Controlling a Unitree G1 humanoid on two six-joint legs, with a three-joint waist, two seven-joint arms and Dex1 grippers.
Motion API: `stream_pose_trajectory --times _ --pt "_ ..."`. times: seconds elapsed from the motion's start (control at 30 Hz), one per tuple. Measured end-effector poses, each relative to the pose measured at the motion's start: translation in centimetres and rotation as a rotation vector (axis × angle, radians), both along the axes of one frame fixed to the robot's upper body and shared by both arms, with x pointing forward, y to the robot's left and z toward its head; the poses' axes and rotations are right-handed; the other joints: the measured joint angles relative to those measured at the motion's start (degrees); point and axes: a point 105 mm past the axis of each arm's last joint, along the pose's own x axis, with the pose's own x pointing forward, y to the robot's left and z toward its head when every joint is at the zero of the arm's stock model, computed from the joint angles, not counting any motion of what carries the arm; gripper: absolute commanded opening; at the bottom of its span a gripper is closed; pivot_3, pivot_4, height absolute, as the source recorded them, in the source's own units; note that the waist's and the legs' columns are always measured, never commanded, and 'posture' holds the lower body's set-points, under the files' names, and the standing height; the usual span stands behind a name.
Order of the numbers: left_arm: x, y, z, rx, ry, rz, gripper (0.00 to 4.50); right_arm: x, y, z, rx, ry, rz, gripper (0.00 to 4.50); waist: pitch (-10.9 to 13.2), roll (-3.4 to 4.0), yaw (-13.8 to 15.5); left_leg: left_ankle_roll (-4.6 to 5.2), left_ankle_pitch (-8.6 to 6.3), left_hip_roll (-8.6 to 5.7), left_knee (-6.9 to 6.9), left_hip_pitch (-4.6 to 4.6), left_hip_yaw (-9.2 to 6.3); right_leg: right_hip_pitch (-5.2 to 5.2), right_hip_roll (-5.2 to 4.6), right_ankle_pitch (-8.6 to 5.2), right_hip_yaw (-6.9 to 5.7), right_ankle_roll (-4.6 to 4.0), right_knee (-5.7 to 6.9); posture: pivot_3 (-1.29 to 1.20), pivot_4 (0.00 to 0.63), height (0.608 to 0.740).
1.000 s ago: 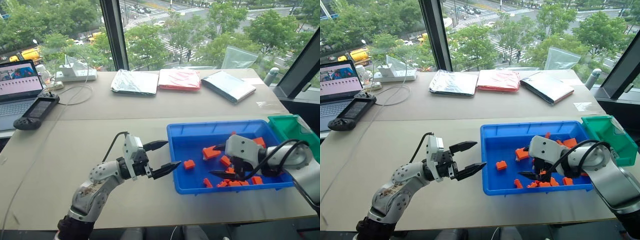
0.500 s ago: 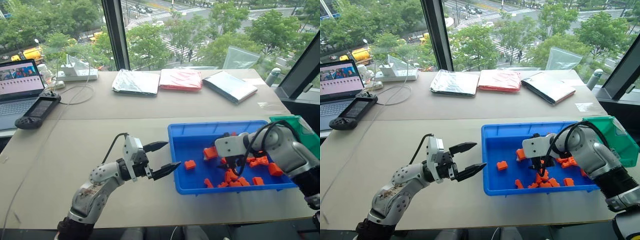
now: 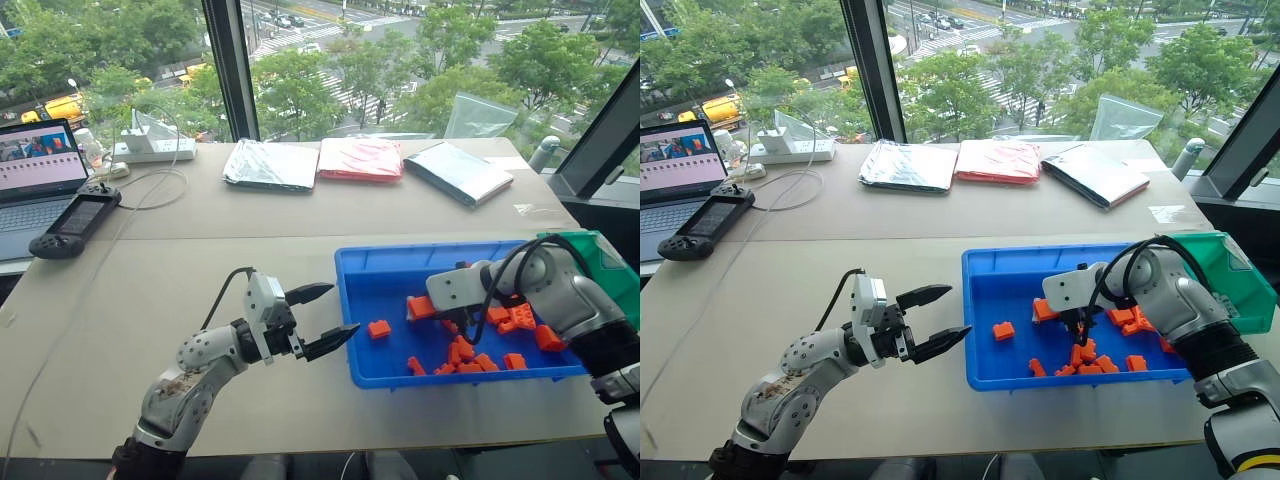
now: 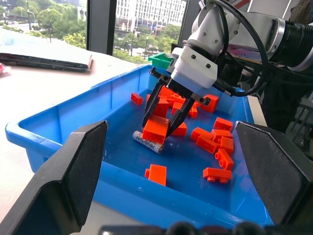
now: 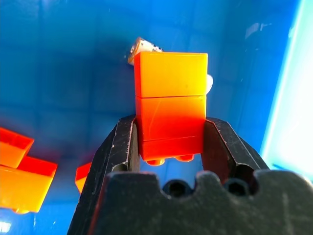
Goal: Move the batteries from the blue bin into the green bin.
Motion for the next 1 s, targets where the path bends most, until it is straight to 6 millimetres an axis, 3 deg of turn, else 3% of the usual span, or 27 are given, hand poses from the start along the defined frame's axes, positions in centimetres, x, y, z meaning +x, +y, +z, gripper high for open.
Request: stream_pose_trajectory --times 0.13,0.37,0.43,0.6,0.63,0.83,0.93,1.0 --pt "0.0 0.0 0.0 0.001 -0.002 -0.002 4.50 -0.6 -1.3 0.9 0.028 -0.017 -0.089 1.51 0.0 0.00 0.2 0.00 0.00 -0.02 0.00 -0.04 -0.01 -0.03 -0.06 0.00 0.00 0.00 0.00 0.00 0.150 0.740" --pt "0.0 0.0 0.1 0.001 -0.005 -0.004 4.50 -0.9 -6.7 4.3 0.080 -0.155 -0.417 1.51 0.0 0.00 0.2 0.00 0.00 -0.02 0.00 -0.05 0.00 -0.03 -0.03 0.00 0.00 0.00 0.00 0.00 0.150 0.740" --pt "0.0 0.0 0.1 0.000 -0.006 -0.005 4.50 -1.2 -7.2 4.2 0.086 -0.160 -0.458 2.51 0.0 0.01 0.0 0.01 0.00 0.00 -0.01 -0.04 0.03 -0.04 -0.01 0.00 0.02 0.00 0.01 0.00 0.150 0.740" --pt "0.0 -0.1 0.2 0.001 -0.009 -0.010 4.50 -1.8 -8.8 4.2 0.089 -0.174 -0.582 4.19 0.0 0.02 0.0 0.01 0.00 -0.01 0.01 -0.04 0.04 -0.04 -0.02 0.00 0.03 0.00 0.03 0.00 0.150 0.740" --pt "0.0 -0.1 0.2 0.001 -0.009 -0.013 4.50 -1.8 -8.3 4.5 0.093 -0.181 -0.571 4.42 0.0 0.02 -0.1 0.01 0.00 0.00 0.00 -0.03 0.06 -0.04 -0.01 0.00 0.05 0.00 0.04 0.00 0.150 0.740" --pt "0.0 -0.2 0.3 -0.001 -0.013 -0.021 4.50 -2.2 -2.2 6.6 0.261 -0.168 -0.384 4.42 0.0 0.02 -0.1 0.00 0.00 0.04 0.00 0.00 0.02 -0.02 0.06 0.00 0.04 -0.01 0.04 0.00 0.150 0.740" --pt "0.0 -0.2 0.3 -0.001 -0.013 -0.020 4.50 -3.6 1.7 5.4 0.330 -0.052 -0.249 4.42 0.0 0.01 0.0 0.01 0.00 0.02 0.01 0.00 0.01 0.01 0.03 0.01 0.03 -0.01 0.01 0.00 0.150 0.740" --pt "0.0 -0.2 0.3 -0.001 -0.012 -0.019 4.50 -4.1 3.3 4.1 0.358 0.029 -0.205 4.42 0.0 0.00 0.2 0.01 0.00 -0.01 0.02 -0.01 0.00 0.01 -0.01 0.01 0.02 0.00 0.01 0.00 0.150 0.740"
